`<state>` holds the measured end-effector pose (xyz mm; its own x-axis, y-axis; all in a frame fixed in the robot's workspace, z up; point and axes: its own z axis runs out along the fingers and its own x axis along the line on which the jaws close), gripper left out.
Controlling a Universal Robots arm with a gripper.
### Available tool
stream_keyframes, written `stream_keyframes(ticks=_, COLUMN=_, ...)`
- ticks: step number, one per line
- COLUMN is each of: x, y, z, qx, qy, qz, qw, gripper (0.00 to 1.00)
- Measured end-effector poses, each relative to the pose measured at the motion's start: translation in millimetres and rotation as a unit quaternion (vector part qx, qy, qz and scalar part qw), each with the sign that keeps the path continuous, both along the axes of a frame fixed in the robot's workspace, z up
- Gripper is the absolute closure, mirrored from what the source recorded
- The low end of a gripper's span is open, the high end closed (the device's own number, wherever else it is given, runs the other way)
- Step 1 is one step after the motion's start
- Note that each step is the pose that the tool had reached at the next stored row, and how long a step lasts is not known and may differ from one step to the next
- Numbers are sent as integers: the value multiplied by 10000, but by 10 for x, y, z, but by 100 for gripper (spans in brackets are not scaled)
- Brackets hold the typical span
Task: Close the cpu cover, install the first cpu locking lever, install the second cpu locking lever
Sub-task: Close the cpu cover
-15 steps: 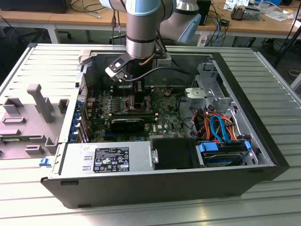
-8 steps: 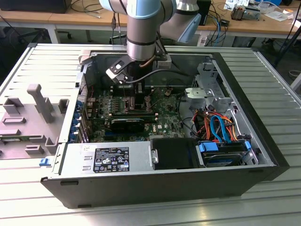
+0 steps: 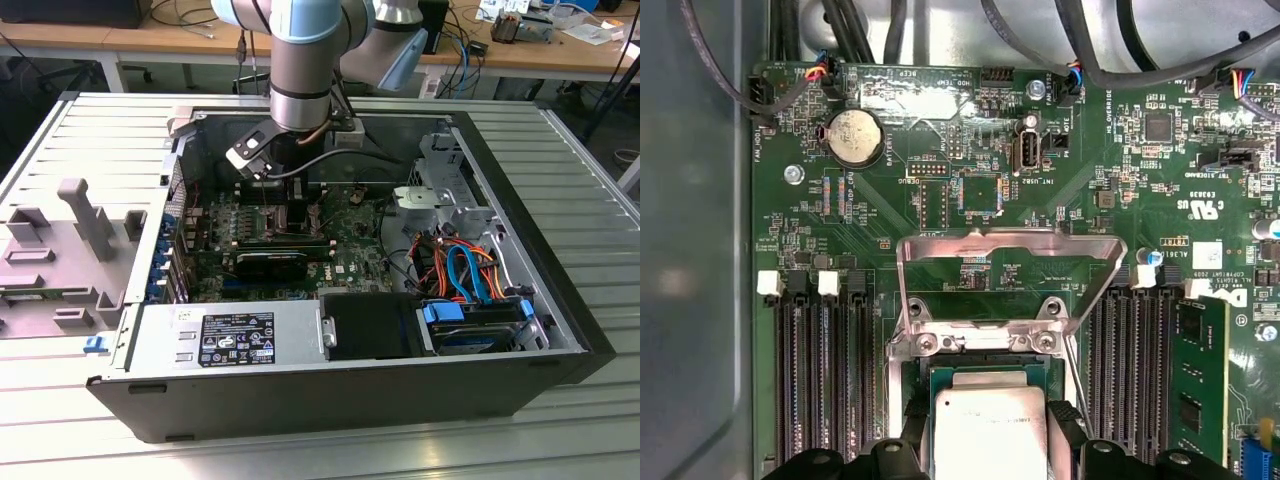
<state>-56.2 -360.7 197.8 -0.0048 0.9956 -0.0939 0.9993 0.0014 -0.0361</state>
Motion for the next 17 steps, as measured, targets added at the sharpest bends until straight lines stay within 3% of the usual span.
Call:
stream_keyframes(ticks=8, x=0, y=0, z=-2, qx=0, qy=0, qz=-1, qw=10000, gripper=45)
stream_keyframes(ticks=10, x=1, y=1, z=-6, qx=7, qy=-4, qz=-1, qw=10000, gripper=44)
stream_keyframes(ticks=11, x=1, y=1, z=-6, qx=7, qy=-3, qz=-1, qw=10000, gripper=38)
stream_keyframes(ticks=17, x=-1, y=0, z=-3, qx=2, qy=-1, qz=10, qw=10000, gripper=38)
